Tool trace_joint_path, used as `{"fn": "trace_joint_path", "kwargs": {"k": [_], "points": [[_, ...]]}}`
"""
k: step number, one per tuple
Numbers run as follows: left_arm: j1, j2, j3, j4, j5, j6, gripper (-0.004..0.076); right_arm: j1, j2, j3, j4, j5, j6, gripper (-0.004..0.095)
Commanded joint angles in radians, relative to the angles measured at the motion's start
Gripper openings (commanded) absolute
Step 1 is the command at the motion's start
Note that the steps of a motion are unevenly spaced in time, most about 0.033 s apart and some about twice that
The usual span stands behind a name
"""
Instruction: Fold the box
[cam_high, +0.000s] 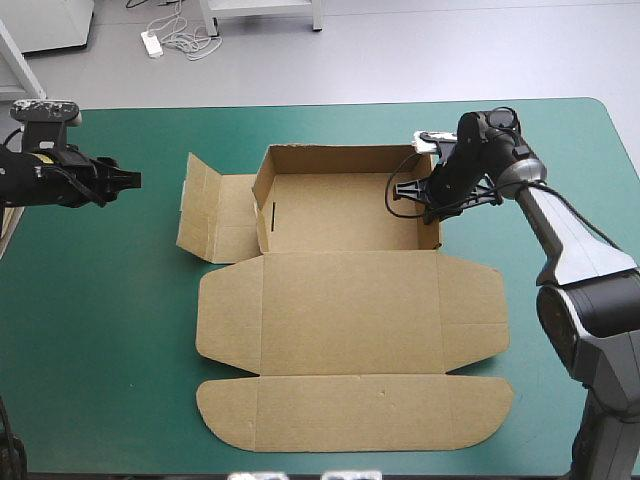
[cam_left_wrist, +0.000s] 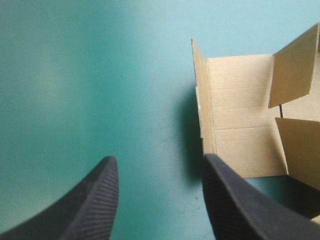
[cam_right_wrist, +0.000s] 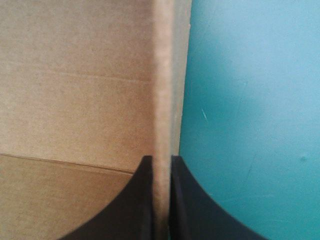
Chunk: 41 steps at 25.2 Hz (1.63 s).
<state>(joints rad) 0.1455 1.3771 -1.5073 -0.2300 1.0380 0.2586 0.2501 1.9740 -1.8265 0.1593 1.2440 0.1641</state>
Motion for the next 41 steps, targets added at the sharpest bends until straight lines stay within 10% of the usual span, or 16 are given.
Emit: {"fn": "trace_joint_path", "kwargs": {"k": [1,13,41], "points": [[0.002,-0.031,-0.026,-0.026,-0.052,-0.002,0.0371,-0.004,-0.024,-0.028,-0.001,0.003,0.0,-0.0016],[0.002,-0.031,-0.026,-0.023,-0.025,-0.002,0.037,-0.004,-0.015,-0.134,-0.108,0.002,-0.019,0.054],[0.002,-0.031,-0.026,-0.019,-0.081,-0.002,0.037,0.009,0.137,-0.259,-0.051,0.004,-0.051,0.05]]}}
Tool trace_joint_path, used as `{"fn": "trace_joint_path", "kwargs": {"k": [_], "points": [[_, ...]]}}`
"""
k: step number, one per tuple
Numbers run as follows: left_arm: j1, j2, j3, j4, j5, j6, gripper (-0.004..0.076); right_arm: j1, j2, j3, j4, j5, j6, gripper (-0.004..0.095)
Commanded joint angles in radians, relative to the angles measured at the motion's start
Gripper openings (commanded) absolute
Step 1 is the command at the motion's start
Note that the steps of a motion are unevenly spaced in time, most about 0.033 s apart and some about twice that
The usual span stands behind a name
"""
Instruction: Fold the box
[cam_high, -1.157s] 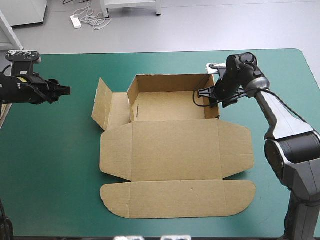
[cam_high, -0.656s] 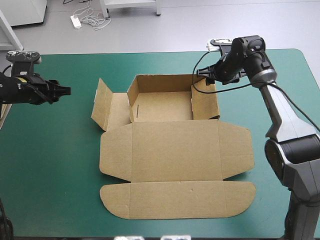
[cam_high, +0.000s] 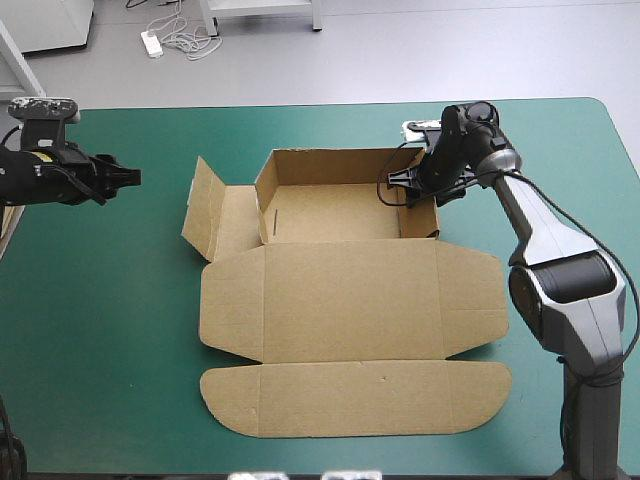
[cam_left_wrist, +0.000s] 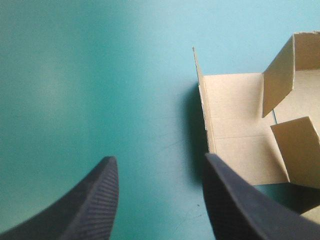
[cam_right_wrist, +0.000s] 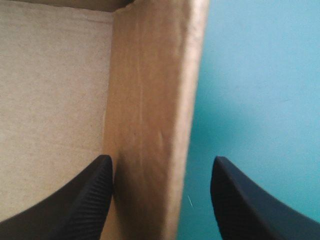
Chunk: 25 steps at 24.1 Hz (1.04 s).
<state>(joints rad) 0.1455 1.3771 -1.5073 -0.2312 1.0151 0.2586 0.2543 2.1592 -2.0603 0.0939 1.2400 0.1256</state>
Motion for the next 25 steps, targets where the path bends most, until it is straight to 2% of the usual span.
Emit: {"fn": "trace_joint_path", "kwargs": {"k": [1,3,5,6,14,17,19,20,23,25], "points": [[0.002,-0.031,-0.026,-0.016,-0.059,-0.002,0.0371,0.005,-0.048,-0.026,0.018,0.006,-0.012,0.0448],[0.002,-0.031,-0.026,-0.016,-0.065,-0.002,0.037,0.005,-0.048,-0.03,0.018,0.004,-0.015,0.0307],[0.002,-0.031,-0.026,-0.018,-0.073,-0.002,0.037,0.005,-0.056,-0.045,0.016,0.0,-0.034,0.0034],[0.002,-0.031,-0.026,-0.018,-0.077,-0.006,0.037,0.003,-0.06,-0.056,0.016,0.0,-0.034,-0.0018],[0.003,-0.009,-0.026,-0.025,-0.094,-0.004,0.0366,-0.019,-0.148,-0.159,0.021,0.006,-0.052,-0.0019],[0.006,0.02,-0.026,-0.037,-0.093,-0.004,0.0323,-0.028,-0.212,-0.167,0.02,0.006,-0.061,-0.0019],[0.007,0.068,-0.026,-0.053,-0.115,0.0,0.021,-0.042,-0.299,-0.167,0.017,0.006,-0.069,-0.0019],[0.007,0.079,-0.026,-0.055,-0.129,0.0,0.0179,-0.05,-0.321,-0.167,0.015,0.006,-0.071,-0.0019],[0.007,0.129,-0.026,-0.058,-0.233,-0.007,0.0017,-0.061,-0.419,-0.167,0.006,0.006,-0.082,-0.0019],[0.007,0.171,-0.026,-0.081,-0.285,-0.008,-0.0006,-0.068,-0.469,-0.167,0.004,0.006,-0.087,-0.0019]]}}
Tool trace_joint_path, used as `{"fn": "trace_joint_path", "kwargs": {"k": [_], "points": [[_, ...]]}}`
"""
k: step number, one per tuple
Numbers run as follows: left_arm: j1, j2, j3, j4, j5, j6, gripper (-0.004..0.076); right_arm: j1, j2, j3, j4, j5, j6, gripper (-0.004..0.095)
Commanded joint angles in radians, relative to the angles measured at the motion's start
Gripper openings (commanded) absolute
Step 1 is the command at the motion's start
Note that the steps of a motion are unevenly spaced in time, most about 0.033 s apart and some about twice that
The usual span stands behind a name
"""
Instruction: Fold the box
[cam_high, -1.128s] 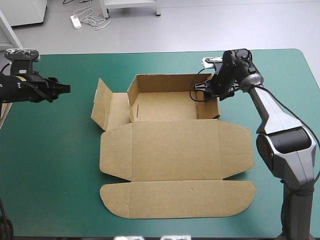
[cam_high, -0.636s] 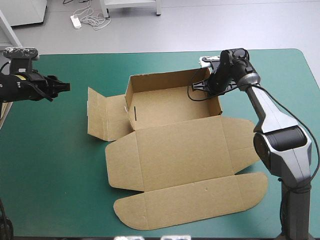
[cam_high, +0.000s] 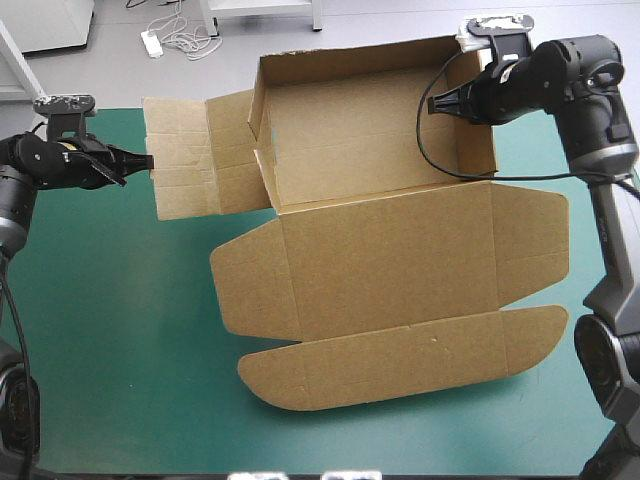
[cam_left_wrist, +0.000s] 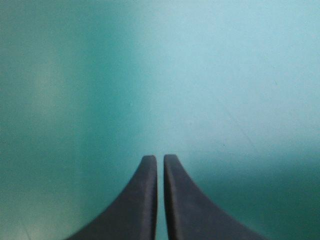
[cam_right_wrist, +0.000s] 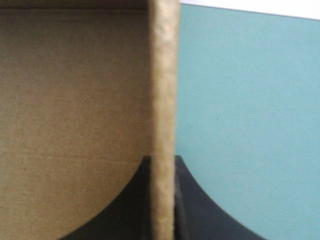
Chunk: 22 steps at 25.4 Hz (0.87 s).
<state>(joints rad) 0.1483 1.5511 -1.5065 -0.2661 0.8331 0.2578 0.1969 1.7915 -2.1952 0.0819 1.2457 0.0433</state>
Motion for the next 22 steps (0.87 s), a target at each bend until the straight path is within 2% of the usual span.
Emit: {"fn": "trace_joint_path", "kwargs": {"k": [1,4,7,10,13,17,22], "points": [[0.004,0.011,-0.027,-0.067,-0.11,-0.007,-0.0006,-0.01,-0.114,-0.032,0.016,0.0,-0.005,-0.0019],[0.004,0.088,-0.027,-0.226,-0.129,0.074,-0.0006,-0.01,-0.161,-0.032,0.016,0.0,-0.016,-0.0019],[0.004,0.167,-0.027,-0.487,-0.129,0.28,-0.0007,-0.01,-0.184,-0.032,-0.006,0.0,-0.028,-0.0019],[0.004,0.194,-0.027,-0.699,-0.132,0.419,-0.0007,-0.01,-0.189,-0.032,-0.221,0.0,0.026,-0.0019],[0.004,0.198,-0.027,-0.715,-0.19,0.473,-0.0007,-0.01,-0.198,-0.032,-0.289,0.0,0.029,-0.0019],[0.014,0.229,-0.027,-0.716,-0.222,0.455,-0.0007,-0.01,-0.213,-0.052,-0.299,0.0,0.029,-0.0019],[0.014,0.277,-0.027,-0.813,-0.213,0.493,-0.0007,-0.01,-0.221,-0.091,-0.19,0.0,0.009,-0.0019]]}}
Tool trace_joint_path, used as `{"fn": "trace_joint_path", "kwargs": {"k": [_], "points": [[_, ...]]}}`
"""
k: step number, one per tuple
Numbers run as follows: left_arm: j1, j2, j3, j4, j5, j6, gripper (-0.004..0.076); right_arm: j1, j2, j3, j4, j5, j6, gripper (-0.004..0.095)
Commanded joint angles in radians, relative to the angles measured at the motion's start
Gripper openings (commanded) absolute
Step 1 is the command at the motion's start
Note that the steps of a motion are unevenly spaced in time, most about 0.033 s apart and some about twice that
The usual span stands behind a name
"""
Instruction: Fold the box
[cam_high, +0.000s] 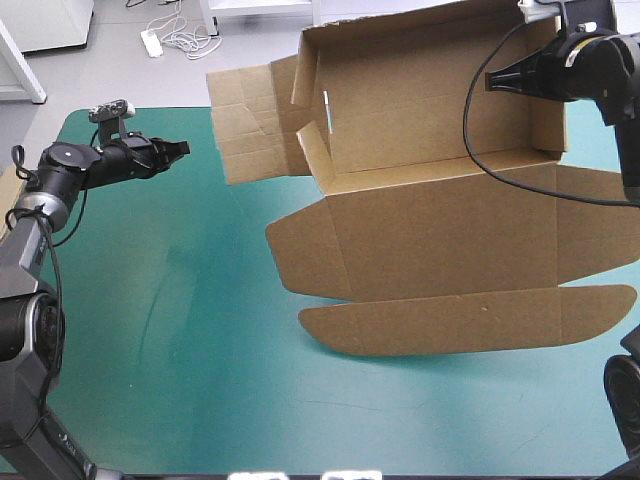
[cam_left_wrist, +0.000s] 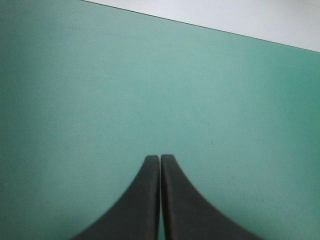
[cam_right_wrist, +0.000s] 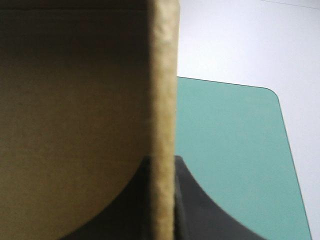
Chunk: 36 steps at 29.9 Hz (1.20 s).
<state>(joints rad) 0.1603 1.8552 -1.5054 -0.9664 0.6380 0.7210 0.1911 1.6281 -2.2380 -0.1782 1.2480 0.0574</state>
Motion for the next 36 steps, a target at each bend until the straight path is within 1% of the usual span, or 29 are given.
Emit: {"fn": "trace_joint_path", "kwargs": {"k": [1,5,8,9,10,12,13,14,16,19,21,28,36], "points": [[0.002,-0.021,-0.028,-0.143,-0.022,0.045,-0.0008,-0.005,-0.062,-0.055,0.095,-0.002,-0.007,-0.0019],[0.002,0.005,-0.028,-0.269,-0.008,0.136,-0.0009,-0.005,-0.089,-0.074,0.137,-0.002,-0.019,-0.0019],[0.002,0.013,-0.028,-0.446,0.083,0.257,-0.0009,-0.005,-0.098,-0.074,0.167,-0.002,-0.019,-0.0019],[0.002,0.017,-0.028,-0.506,0.131,0.297,-0.0009,-0.005,-0.098,-0.074,0.184,-0.002,-0.021,-0.0019],[0.002,0.017,-0.028,-0.6,0.204,0.357,-0.0009,-0.005,-0.098,-0.074,0.204,-0.002,-0.028,-0.0019],[0.002,0.017,-0.028,-0.709,0.301,0.425,-0.0009,-0.005,-0.096,-0.072,0.232,-0.002,-0.038,-0.0019],[0.002,0.017,-0.028,-0.788,0.378,0.453,-0.0009,-0.005,-0.092,-0.072,0.244,-0.002,-0.037,-0.0019],[0.002,0.017,-0.031,-0.834,0.434,0.483,-0.0009,-0.005,-0.088,-0.072,0.254,-0.002,-0.037,-0.0019],[0.002,0.017,-0.051,-0.875,0.549,0.497,-0.0009,-0.005,-0.077,-0.071,0.275,-0.002,-0.037,-0.0019],[0.002,0.017,-0.092,-0.863,0.662,0.468,-0.0009,-0.005,-0.055,-0.067,0.278,-0.002,-0.037,-0.0019],[0.0,0.005,-0.106,-0.836,0.66,0.43,-0.0009,-0.005,-0.034,-0.065,0.278,-0.002,-0.037,-0.0019],[-0.002,-0.08,-0.111,-0.741,0.66,0.41,-0.0009,-0.005,0.032,-0.065,0.278,-0.002,-0.034,-0.0019],[-0.038,-0.18,-0.111,-0.681,0.66,0.37,-0.0009,-0.005,0.09,-0.066,0.282,-0.029,-0.017,-0.0017]]}}
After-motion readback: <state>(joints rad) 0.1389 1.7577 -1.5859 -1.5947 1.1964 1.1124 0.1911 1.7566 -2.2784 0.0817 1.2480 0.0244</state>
